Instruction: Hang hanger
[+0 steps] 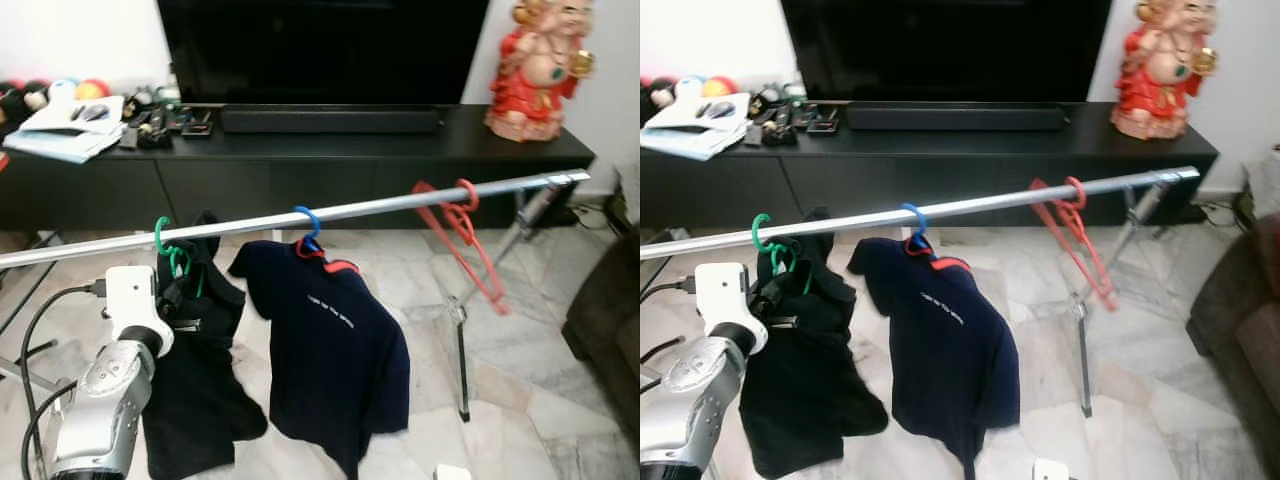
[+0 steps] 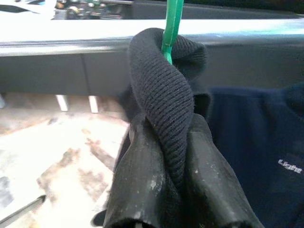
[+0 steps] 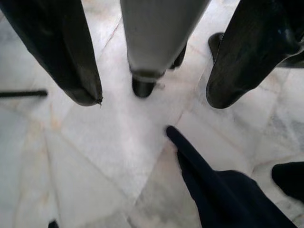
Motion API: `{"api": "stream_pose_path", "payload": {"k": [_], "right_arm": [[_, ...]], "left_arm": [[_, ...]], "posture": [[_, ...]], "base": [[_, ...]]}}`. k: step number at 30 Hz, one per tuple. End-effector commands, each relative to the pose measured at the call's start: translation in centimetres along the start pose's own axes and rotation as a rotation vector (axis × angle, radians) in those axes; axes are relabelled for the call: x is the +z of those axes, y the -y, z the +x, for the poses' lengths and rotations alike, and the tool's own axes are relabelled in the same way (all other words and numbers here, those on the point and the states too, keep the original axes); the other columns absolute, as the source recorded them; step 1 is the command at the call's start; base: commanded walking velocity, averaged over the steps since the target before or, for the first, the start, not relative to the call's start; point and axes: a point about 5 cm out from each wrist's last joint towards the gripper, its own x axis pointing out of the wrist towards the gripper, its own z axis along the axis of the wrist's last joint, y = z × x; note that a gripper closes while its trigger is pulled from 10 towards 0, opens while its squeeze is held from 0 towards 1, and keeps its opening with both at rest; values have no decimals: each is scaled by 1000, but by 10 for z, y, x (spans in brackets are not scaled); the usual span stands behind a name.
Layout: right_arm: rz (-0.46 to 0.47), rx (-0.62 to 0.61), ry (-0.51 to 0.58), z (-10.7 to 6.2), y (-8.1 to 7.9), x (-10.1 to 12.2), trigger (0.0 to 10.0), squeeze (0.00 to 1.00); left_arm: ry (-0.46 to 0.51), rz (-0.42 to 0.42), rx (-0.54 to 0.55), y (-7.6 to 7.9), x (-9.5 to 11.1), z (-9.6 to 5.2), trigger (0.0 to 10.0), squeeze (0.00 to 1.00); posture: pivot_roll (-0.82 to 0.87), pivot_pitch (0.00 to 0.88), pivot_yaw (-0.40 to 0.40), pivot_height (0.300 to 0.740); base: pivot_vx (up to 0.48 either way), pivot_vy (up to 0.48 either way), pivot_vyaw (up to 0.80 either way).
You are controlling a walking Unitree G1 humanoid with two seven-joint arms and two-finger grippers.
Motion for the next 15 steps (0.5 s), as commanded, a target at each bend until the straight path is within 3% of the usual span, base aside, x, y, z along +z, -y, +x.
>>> {"api": "stream_pose_path", "payload": {"k": [1, 8, 15], "right_arm": [[8, 6, -15, 0, -3, -4, 10000, 0], [7, 8, -17, 0, -3, -3, 10000, 0], [0, 15, -13, 0, -3, 0, 10000, 0]], "left_arm": [[80, 13, -10, -1, 15, -4, 10000, 0], [20, 54, -5, -4, 0, -17, 10000, 0], [12, 133, 45, -12, 5, -9, 10000, 0]], "posture": [[-4, 56, 9, 721], [6, 59, 9, 721], [10, 59, 7, 721]], "base": [[0, 0, 0], [0, 0, 0], [0, 0, 0]]}}
